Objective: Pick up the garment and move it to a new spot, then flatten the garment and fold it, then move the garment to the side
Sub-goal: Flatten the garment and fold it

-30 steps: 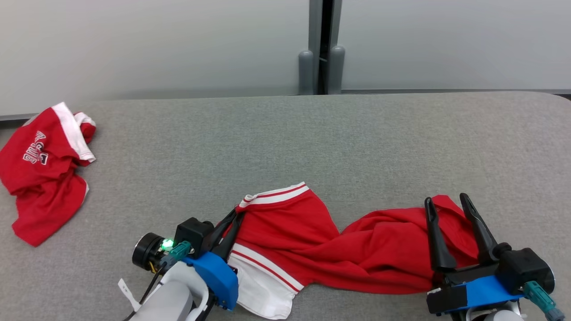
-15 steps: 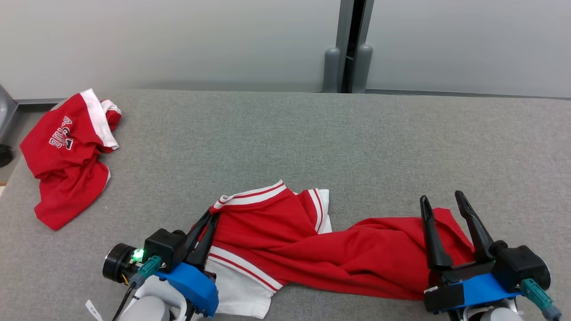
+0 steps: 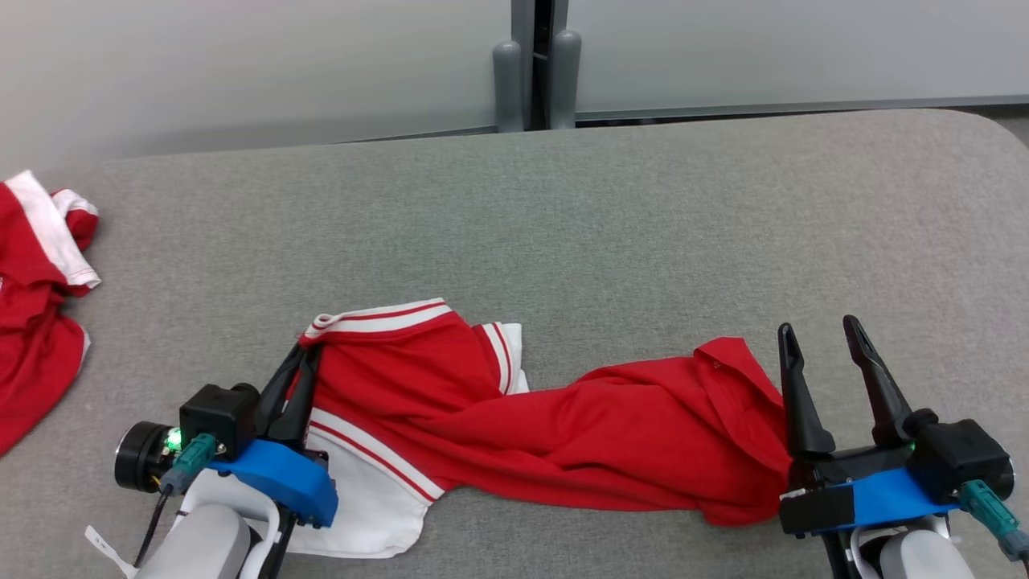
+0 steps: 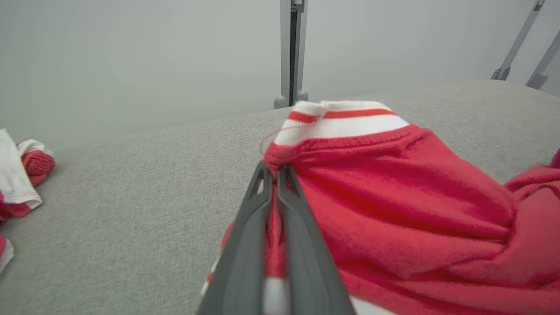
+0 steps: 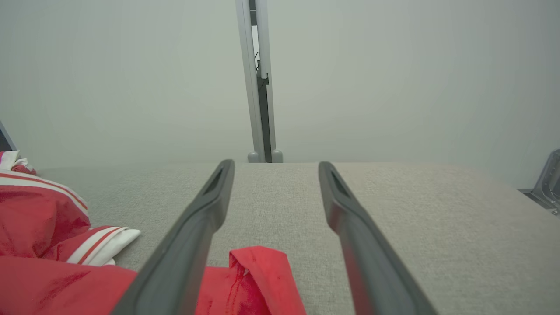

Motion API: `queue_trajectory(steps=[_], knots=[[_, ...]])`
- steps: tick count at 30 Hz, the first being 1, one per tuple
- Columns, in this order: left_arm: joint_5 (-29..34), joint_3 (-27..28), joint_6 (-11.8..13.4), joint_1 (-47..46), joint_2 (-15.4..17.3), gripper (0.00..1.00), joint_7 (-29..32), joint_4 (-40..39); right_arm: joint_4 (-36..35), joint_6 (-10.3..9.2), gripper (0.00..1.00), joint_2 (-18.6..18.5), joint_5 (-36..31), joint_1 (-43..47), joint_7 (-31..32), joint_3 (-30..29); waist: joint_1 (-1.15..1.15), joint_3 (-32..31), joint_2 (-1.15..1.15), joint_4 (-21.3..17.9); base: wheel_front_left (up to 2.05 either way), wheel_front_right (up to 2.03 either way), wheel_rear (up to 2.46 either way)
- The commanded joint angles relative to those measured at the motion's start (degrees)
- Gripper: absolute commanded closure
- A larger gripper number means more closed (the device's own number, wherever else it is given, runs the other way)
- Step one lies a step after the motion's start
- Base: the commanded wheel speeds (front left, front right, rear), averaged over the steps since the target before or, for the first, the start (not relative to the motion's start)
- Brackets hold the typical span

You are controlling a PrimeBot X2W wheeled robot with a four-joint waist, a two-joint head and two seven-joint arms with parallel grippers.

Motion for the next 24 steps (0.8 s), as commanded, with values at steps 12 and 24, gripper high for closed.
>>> queue_trajectory(steps=[12,24], knots=[[1.49,5.01,-0.21,-2.23,-2.10,0.00,-1.14,5.64,-0.52,-0.02,0.00,-0.69,-0.29,-1.17,-0.04,-2.03,0.00,2.84,0.00,-2.85,0.00,0.00,0.00],[10.44,18.72,0.47,7.71,-6.90,0.00,-1.13,-9.25,-0.20,-0.02,0.00,-0.34,-0.79,-0.31,-0.04,-2.97,0.00,0.18,0.00,0.81,0.00,0.00,0.00]])
